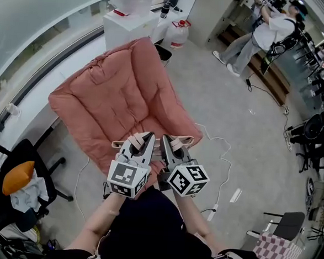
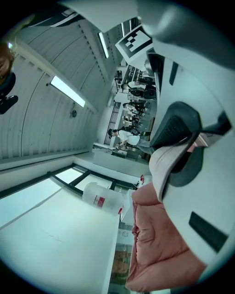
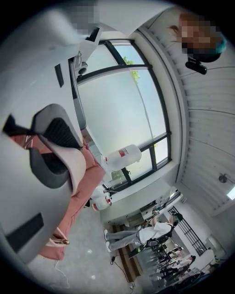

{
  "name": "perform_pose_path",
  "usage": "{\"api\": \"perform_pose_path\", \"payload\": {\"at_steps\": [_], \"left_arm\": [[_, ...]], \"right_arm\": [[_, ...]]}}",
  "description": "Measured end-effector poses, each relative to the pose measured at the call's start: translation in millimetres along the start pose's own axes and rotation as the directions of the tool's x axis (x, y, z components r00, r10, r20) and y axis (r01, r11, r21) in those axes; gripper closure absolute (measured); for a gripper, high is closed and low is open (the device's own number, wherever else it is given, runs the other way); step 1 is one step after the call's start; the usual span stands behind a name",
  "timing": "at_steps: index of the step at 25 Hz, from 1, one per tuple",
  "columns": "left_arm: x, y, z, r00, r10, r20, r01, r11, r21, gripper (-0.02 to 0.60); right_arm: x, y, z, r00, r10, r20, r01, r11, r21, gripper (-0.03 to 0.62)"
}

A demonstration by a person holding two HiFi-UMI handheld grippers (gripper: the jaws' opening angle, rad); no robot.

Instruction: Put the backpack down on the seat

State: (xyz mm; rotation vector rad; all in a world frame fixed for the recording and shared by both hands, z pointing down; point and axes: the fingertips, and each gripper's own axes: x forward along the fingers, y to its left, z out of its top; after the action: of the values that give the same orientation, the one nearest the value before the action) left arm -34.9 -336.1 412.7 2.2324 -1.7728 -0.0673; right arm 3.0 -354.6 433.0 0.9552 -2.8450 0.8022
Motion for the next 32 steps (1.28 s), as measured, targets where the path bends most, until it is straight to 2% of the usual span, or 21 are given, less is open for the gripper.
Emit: {"api": "perform_pose_path", "payload": {"at_steps": [6, 14, 21, 32], "left_arm": [[10, 8, -5, 0.997, 0.076, 0.015, -0.076, 0.997, 0.006, 0.566], [21, 18, -15, 0.984, 0.177, 0.006, -0.177, 0.984, -0.035, 0.565], [28, 18, -36, 0.978, 0.208, -0.019, -0.209, 0.975, -0.073, 0.565], [43, 35, -81, 0.969, 0.232, -0.086, -0.244, 0.956, -0.163, 0.565]], "right_arm": [[16, -10, -1, 0.997, 0.063, -0.043, -0.063, 0.998, 0.000, 0.562], [30, -26, -12, 0.986, 0.124, -0.107, -0.121, 0.992, 0.035, 0.562], [35, -39, -25, 0.975, 0.150, -0.162, -0.144, 0.989, 0.045, 0.562], [51, -69, -63, 0.958, 0.133, -0.253, -0.110, 0.989, 0.100, 0.560]]}}
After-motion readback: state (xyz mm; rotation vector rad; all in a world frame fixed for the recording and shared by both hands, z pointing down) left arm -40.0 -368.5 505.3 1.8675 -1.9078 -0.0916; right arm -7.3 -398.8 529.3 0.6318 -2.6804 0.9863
